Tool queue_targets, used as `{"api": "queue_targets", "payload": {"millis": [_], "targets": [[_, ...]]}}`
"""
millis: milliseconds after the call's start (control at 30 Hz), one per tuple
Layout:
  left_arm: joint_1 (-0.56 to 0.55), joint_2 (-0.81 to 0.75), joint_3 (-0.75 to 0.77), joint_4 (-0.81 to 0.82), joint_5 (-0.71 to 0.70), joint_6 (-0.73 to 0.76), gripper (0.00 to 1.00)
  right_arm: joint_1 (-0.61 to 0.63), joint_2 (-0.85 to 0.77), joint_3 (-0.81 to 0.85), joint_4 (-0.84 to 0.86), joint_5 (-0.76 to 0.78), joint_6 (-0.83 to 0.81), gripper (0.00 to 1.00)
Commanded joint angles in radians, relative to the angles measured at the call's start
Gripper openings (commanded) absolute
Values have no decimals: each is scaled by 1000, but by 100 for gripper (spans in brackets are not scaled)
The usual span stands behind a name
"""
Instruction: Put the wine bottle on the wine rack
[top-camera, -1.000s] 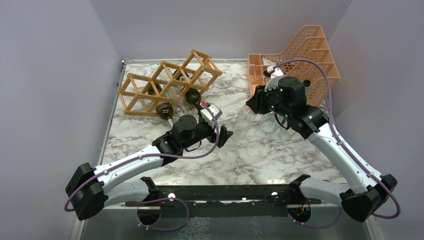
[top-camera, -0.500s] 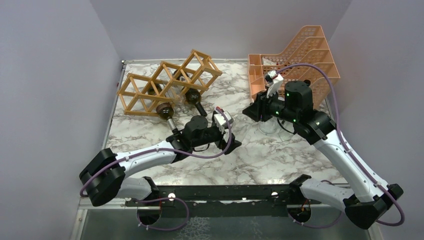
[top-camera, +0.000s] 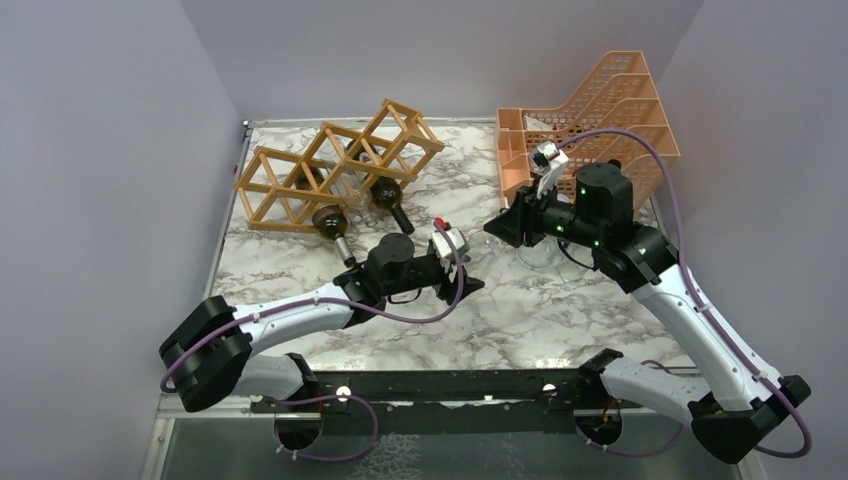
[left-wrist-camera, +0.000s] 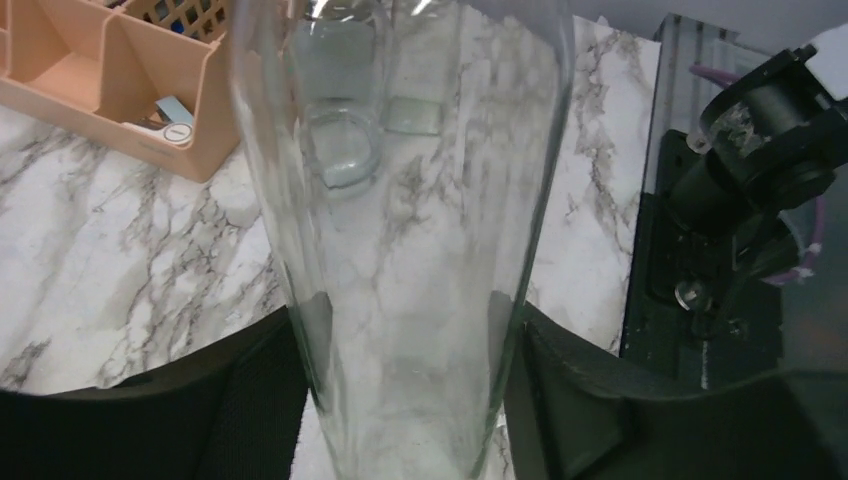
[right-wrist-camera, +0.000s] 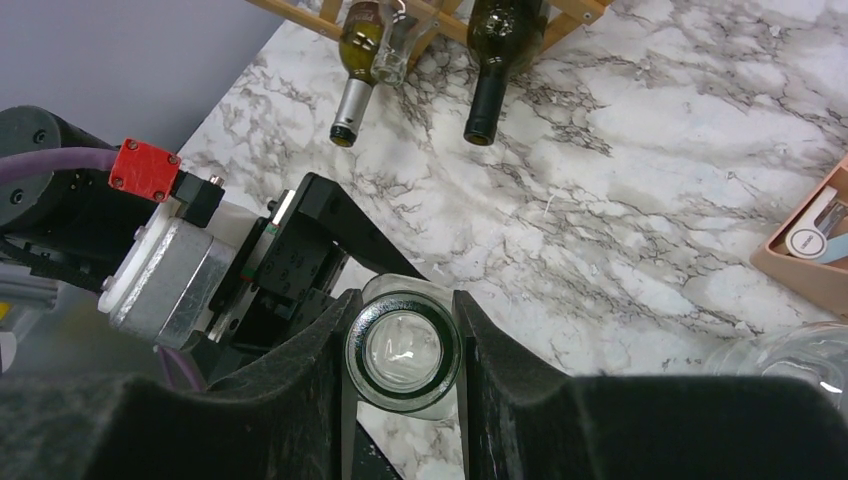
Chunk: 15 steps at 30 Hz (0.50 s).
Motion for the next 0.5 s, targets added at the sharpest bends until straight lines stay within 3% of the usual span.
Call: {"api": "queue_targets", "payload": {"millis": [0,100,133,167,300,467], "targets": [[-4,2,-2,48,42,53,55,0,-34,15,34,-78,17,1],[-4,-7,5,48,24,102,28,0,-37,22,19,-78,19,4],[-4,-11,10,48,22,124,7,-1,-38,25,11,-73,17,10],[-4,-15,14,48,2,145,0,0,-42,26,1,-64,17,21],[-4,-33,34,48,-37,273,0,-1,-64,35,-35,-17,-8,56],[-4,-51,64,47,-47,520,0,0,-97,66,-86,32,-42,70]]}}
